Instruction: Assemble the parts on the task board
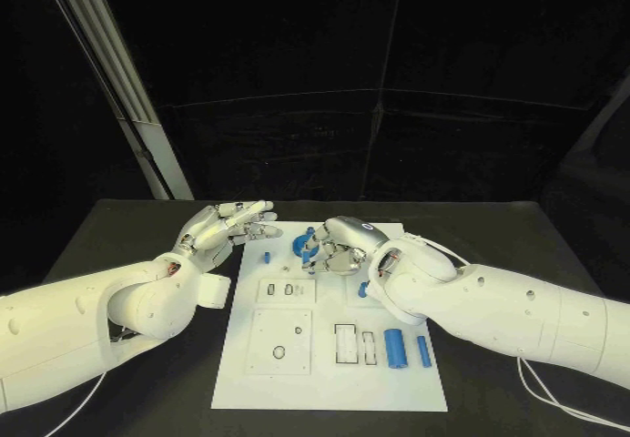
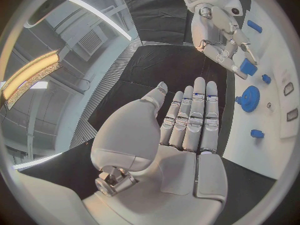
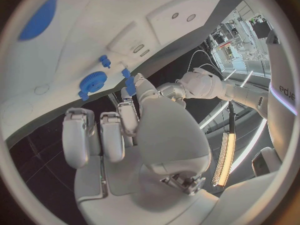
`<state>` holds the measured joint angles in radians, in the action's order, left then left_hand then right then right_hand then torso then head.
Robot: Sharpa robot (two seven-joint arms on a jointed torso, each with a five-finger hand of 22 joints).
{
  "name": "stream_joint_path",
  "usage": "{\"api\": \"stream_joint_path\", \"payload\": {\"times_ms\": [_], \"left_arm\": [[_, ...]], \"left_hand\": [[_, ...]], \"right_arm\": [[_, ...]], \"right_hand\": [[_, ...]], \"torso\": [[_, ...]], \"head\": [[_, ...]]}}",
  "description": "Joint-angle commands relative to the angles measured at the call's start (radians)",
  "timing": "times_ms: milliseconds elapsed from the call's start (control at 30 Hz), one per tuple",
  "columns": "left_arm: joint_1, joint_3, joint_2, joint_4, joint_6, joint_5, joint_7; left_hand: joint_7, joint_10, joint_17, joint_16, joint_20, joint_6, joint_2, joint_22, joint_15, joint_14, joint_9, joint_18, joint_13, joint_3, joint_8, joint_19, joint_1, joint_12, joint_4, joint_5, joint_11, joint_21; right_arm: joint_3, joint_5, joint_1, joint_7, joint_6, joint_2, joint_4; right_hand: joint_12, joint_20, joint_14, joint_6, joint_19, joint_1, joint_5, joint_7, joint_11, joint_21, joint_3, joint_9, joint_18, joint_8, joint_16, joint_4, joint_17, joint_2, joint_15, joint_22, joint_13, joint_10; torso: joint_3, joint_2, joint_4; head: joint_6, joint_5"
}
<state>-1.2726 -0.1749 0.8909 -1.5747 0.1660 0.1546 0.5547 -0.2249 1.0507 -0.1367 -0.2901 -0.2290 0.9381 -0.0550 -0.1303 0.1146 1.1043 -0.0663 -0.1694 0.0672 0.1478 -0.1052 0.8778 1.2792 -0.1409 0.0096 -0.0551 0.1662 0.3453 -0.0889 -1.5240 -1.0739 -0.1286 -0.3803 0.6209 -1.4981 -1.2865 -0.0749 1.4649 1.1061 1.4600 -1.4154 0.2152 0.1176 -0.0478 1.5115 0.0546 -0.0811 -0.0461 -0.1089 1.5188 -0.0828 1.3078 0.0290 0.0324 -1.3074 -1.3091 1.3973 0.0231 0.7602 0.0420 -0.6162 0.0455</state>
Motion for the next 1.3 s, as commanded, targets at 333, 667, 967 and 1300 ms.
{"api": "stream_joint_path", "payload": {"times_ms": [333, 667, 967, 1300], "left_arm": [[-0.004, 0.001, -0.007, 0.003, -0.010, 0.000, 0.010], [-0.004, 0.001, -0.008, 0.004, -0.012, 0.000, 0.009], [-0.004, 0.001, -0.008, 0.005, -0.014, 0.000, 0.008], [-0.004, 0.001, -0.008, 0.006, -0.016, 0.000, 0.006]], "left_hand": [[-0.004, 0.003, -0.001, 0.006, 0.001, 0.006, -0.004, 0.002, -0.001, 0.009, 0.001, -0.014, -0.001, 0.002, 0.007, 0.006, 0.003, 0.005, -0.006, -0.003, 0.000, -0.007], [-0.004, 0.004, -0.002, 0.007, 0.001, 0.006, -0.005, 0.002, -0.001, 0.009, 0.001, -0.014, -0.001, 0.002, 0.007, 0.006, 0.003, 0.005, -0.006, -0.003, 0.000, -0.007], [-0.004, 0.004, -0.002, 0.007, 0.001, 0.006, -0.005, 0.002, -0.001, 0.009, 0.001, -0.014, -0.001, 0.003, 0.007, 0.006, 0.003, 0.005, -0.006, -0.002, 0.000, -0.007], [-0.004, 0.004, -0.002, 0.008, 0.001, 0.006, -0.005, 0.002, -0.001, 0.009, 0.001, -0.014, -0.001, 0.003, 0.007, 0.007, 0.003, 0.006, -0.007, -0.002, 0.000, -0.007]], "right_arm": [[0.037, -0.142, 0.003, -0.062, 0.058, -0.049, 0.020], [0.041, -0.150, 0.005, -0.068, 0.106, -0.052, 0.018], [0.041, -0.154, 0.009, -0.072, 0.130, -0.054, 0.020], [0.041, -0.155, 0.010, -0.072, 0.141, -0.056, 0.019]], "right_hand": [[0.004, 0.002, 0.083, 0.014, 0.007, 0.001, 0.005, -0.011, 0.024, 0.003, 0.002, 0.000, 0.012, 0.000, -0.001, -0.009, 0.155, 0.010, 0.009, -0.119, 0.001, 0.029], [0.006, 0.002, 0.083, 0.014, 0.006, 0.014, -0.002, -0.011, 0.024, 0.003, 0.002, 0.000, 0.012, 0.003, -0.002, -0.015, 0.154, 0.002, 0.009, -0.118, 0.002, 0.028], [0.006, 0.002, 0.083, 0.014, 0.006, 0.016, -0.004, -0.011, 0.023, 0.003, 0.002, 0.000, 0.012, 0.003, -0.002, -0.016, 0.154, 0.001, 0.009, -0.118, 0.002, 0.027], [0.014, 0.001, 0.081, 0.005, 0.001, 0.026, -0.008, -0.007, 0.021, 0.000, 0.003, 0.003, 0.011, 0.011, -0.005, -0.020, 0.147, -0.010, 0.007, -0.112, 0.008, 0.022]], "torso": [[-0.0016, 0.001, -0.0020], [-0.0022, 0.000, -0.0045], [-0.0018, 0.000, -0.0026], [-0.0016, 0.001, -0.0032]], "head": [[-0.020, -0.020], [-0.029, -0.022], [-0.034, -0.024], [-0.035, -0.026]]}}
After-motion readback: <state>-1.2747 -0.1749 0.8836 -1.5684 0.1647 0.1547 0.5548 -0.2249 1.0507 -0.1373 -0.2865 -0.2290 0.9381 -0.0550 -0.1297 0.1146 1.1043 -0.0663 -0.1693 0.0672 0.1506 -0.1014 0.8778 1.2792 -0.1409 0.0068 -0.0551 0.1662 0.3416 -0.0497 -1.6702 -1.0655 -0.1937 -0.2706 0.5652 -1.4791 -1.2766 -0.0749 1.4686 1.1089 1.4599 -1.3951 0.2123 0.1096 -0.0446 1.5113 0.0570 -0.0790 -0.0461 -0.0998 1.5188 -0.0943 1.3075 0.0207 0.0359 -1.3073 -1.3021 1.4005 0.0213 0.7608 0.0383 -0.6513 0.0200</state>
